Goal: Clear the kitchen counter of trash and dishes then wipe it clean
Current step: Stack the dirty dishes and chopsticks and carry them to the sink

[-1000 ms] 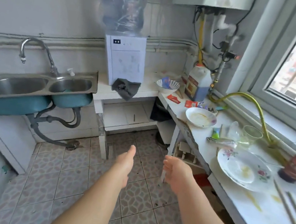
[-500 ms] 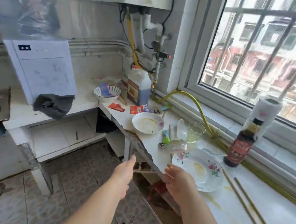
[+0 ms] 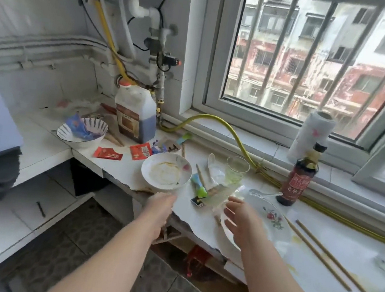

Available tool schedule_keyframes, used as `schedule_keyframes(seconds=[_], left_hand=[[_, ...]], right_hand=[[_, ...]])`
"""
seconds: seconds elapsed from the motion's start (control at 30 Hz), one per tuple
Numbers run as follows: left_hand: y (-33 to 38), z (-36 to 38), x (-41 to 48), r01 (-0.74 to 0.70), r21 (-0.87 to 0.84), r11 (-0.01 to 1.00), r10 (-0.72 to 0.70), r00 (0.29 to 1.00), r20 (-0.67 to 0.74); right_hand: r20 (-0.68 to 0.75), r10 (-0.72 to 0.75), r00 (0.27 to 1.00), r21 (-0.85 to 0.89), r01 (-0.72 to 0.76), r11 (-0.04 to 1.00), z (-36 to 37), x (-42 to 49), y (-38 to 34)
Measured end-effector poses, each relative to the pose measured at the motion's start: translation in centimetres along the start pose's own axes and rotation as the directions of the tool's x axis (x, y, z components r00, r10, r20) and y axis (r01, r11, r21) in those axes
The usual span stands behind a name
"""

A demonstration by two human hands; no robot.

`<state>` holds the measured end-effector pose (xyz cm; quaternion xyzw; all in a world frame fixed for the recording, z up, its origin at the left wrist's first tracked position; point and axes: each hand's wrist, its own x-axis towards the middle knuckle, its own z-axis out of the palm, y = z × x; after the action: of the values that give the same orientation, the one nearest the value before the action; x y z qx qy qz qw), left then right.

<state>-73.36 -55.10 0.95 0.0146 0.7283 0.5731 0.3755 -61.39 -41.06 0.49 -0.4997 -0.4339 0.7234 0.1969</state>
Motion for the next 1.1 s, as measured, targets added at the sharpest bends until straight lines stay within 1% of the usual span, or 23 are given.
schedule_keyframes(seconds=[0.13, 0.2, 0.4, 0.47, 0.53, 0.6, 0.7, 0.77, 0.83, 0.9, 0.97, 1.03, 1.1], left_hand=[[0.4, 4.0, 1.8, -0.021, 0.086, 0.996, 0.009, 0.990, 0.142], [0.6, 5.6, 2.5, -0.048, 0.131, 0.990, 0.024, 0.984, 0.178], [2.2, 8.7, 5.6, -0.120, 0.259, 0.958, 0.061, 0.973, 0.225], [2.9, 9.4, 6.6, -0.146, 0.315, 0.938, 0.078, 0.973, 0.219], [3.7, 10.3, 7.9, -0.195, 0.403, 0.894, 0.114, 0.970, 0.217], [3.9, 11.7, 9.2, -0.224, 0.479, 0.849, 0.117, 0.963, 0.242], [3.1, 13.3, 10.8, -0.242, 0.614, 0.751, 0.076, 0.956, 0.284], [3.2, 14.3, 11.6, -0.249, 0.707, 0.662, 0.098, 0.964, 0.247], [4.0, 15.0, 12.1, -0.259, 0.730, 0.632, 0.162, 0.966, 0.203], [5.4, 15.5, 12.6, -0.271, 0.701, 0.659, 0.220, 0.961, 0.165], [6.9, 15.4, 13.1, -0.272, 0.638, 0.720, 0.247, 0.960, 0.130], [8.4, 14.7, 13.7, -0.260, 0.553, 0.792, 0.249, 0.964, 0.097], [9.6, 13.8, 14.4, -0.237, 0.463, 0.854, 0.245, 0.968, 0.043]], right_hand=[[-0.129, -0.011, 0.992, 0.026, 0.015, 1.000, -2.1, 1.8, 0.0], [-0.155, -0.005, 0.988, 0.032, 0.010, 0.999, -2.4, 2.7, -0.2], [-0.178, 0.034, 0.984, 0.084, -0.019, 0.996, -1.5, 5.8, -1.5], [-0.173, 0.048, 0.984, 0.095, -0.032, 0.995, -1.0, 6.7, -1.8], [-0.173, 0.052, 0.984, 0.084, -0.038, 0.996, -0.5, 8.1, -2.1], [-0.159, 0.079, 0.984, 0.087, -0.066, 0.994, -0.3, 9.7, -2.5], [-0.030, 0.104, 0.994, 0.113, -0.100, 0.989, 0.1, 11.0, -3.3], [0.027, 0.086, 0.996, 0.125, -0.089, 0.988, 0.0, 11.8, -4.1], [-0.015, 0.035, 0.999, 0.162, -0.032, 0.986, -0.7, 12.8, -4.8], [-0.100, -0.003, 0.995, 0.221, 0.025, 0.975, -1.4, 13.8, -5.6], [-0.161, -0.004, 0.987, 0.253, 0.045, 0.966, -2.0, 14.7, -6.0], [-0.176, 0.015, 0.984, 0.260, 0.032, 0.965, -1.9, 15.4, -6.1], [-0.159, 0.029, 0.987, 0.244, 0.011, 0.970, -1.2, 15.9, -5.8]])
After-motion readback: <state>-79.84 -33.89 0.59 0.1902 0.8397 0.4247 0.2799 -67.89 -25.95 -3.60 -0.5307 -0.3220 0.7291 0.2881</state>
